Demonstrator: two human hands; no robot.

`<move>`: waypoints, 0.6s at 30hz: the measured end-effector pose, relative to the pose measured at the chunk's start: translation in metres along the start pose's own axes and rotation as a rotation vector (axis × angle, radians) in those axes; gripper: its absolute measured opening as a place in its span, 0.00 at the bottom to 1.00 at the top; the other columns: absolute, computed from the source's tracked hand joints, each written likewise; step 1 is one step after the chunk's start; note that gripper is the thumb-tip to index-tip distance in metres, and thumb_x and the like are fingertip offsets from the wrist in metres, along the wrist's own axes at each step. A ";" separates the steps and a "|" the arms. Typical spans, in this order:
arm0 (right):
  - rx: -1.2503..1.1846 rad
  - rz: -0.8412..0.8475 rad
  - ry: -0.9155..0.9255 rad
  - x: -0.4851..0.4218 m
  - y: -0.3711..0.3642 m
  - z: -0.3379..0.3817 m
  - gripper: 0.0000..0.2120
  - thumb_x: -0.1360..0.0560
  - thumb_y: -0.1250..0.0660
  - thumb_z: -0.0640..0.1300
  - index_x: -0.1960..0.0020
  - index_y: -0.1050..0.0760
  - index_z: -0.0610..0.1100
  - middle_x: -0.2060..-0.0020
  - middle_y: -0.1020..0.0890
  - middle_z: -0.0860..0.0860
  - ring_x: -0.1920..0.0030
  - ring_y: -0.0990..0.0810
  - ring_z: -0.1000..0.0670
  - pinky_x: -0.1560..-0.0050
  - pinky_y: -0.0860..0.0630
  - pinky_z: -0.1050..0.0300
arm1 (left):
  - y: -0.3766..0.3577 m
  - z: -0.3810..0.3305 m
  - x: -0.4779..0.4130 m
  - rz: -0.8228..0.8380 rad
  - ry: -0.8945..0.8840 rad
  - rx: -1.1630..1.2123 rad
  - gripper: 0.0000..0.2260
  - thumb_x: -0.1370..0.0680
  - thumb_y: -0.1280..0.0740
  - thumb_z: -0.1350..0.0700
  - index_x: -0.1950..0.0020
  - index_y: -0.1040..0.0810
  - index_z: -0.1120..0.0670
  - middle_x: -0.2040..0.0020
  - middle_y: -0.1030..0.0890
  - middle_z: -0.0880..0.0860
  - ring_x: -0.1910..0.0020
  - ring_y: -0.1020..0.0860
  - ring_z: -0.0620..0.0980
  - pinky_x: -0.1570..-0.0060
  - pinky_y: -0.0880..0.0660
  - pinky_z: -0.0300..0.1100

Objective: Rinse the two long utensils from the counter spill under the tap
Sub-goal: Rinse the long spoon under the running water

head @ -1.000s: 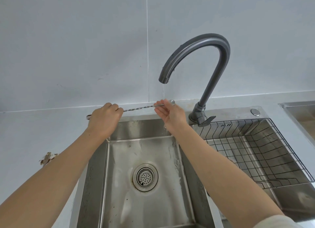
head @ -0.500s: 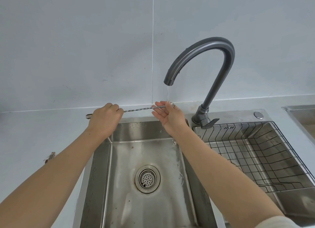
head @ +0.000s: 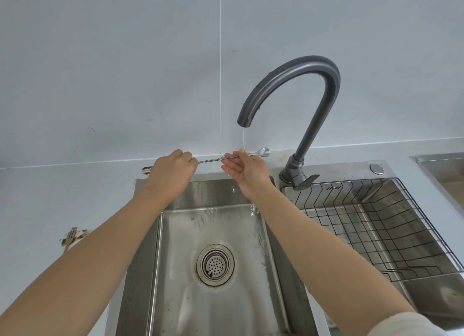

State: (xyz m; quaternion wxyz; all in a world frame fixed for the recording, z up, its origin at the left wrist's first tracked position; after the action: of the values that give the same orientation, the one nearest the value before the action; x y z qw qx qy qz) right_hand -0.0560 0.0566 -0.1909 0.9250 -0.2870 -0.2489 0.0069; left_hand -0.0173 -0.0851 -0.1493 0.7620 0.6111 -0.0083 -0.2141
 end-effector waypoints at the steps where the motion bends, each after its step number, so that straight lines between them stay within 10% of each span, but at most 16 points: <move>1: 0.008 0.027 0.018 0.000 -0.001 0.000 0.08 0.21 0.42 0.35 0.59 0.31 0.39 0.62 0.21 0.44 0.66 0.18 0.51 0.62 0.18 0.59 | 0.001 -0.002 -0.001 0.001 -0.004 -0.013 0.19 0.62 0.29 0.76 0.79 0.28 0.60 0.80 0.28 0.54 0.81 0.28 0.53 0.67 0.60 0.26; 5: 0.026 0.028 0.072 0.003 -0.001 0.001 0.11 0.27 0.37 0.26 0.61 0.33 0.40 0.64 0.22 0.44 0.62 0.19 0.49 0.59 0.19 0.60 | 0.003 -0.006 -0.003 -0.001 -0.015 -0.042 0.18 0.61 0.28 0.74 0.78 0.26 0.59 0.80 0.28 0.53 0.81 0.28 0.52 0.66 0.61 0.27; 18: 0.009 -0.020 -0.006 0.005 -0.002 0.003 0.18 0.18 0.50 0.46 0.60 0.29 0.40 0.63 0.20 0.44 0.63 0.19 0.47 0.60 0.21 0.58 | 0.005 -0.010 -0.008 0.002 -0.024 -0.078 0.18 0.61 0.27 0.73 0.78 0.27 0.58 0.80 0.28 0.52 0.81 0.28 0.51 0.78 0.46 0.29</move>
State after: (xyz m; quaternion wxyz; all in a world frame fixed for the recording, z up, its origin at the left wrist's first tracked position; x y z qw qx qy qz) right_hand -0.0538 0.0574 -0.1852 0.9255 -0.2804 -0.2547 -0.0003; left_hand -0.0202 -0.0725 -0.1453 0.7852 0.5784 -0.0095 -0.2209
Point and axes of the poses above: each hand's wrist, its own x-axis away from the middle knuckle, its own y-axis out of the back of the hand, z = x × y, the point moved 4 cm from there along -x, towards the middle knuckle
